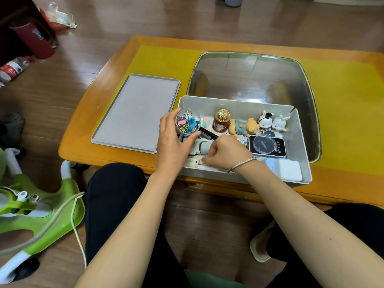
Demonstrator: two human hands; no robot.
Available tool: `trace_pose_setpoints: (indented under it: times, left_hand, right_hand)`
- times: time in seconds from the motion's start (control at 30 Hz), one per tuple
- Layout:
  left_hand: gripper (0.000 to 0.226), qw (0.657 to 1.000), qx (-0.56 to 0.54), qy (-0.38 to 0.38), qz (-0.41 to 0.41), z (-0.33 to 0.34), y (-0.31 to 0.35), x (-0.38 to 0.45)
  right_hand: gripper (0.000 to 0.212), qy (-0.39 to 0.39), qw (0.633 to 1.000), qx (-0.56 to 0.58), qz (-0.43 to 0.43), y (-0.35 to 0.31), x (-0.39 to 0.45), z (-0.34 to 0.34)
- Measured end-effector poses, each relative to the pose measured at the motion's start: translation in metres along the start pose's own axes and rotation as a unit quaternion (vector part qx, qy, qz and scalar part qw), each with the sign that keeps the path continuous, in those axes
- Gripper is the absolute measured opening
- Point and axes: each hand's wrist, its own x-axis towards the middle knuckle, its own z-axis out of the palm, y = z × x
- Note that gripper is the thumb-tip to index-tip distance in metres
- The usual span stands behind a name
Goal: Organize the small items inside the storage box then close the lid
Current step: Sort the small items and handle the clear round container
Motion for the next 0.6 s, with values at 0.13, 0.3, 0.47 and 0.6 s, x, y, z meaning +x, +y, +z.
trace_pose_setpoints:
  times: [0.13,0.3,0.47,0.6]
  left_hand:
    - [0.068,0.996,-0.075,-0.010,-0.041,-0.006,0.005,0.004]
    - [0.069,0.992,-0.109,-0.060,-0.038,-0.003,0.013,0.003]
    - [0.069,0.991,-0.070,-0.093,-0.065,0.012,0.013,-0.002]
    - [0.071,0.986,-0.061,-0.142,-0.065,0.015,0.016,-0.002]
  right_hand:
    - [0.011,0.028,0.998,0.059,-0.006,0.008,-0.006,-0.005]
    - [0.012,0.210,0.946,0.249,0.001,0.019,-0.017,-0.017]
    - [0.010,0.302,0.875,0.377,-0.038,0.020,-0.024,-0.036]
    - [0.009,0.303,0.888,0.338,-0.078,0.017,-0.025,-0.038]
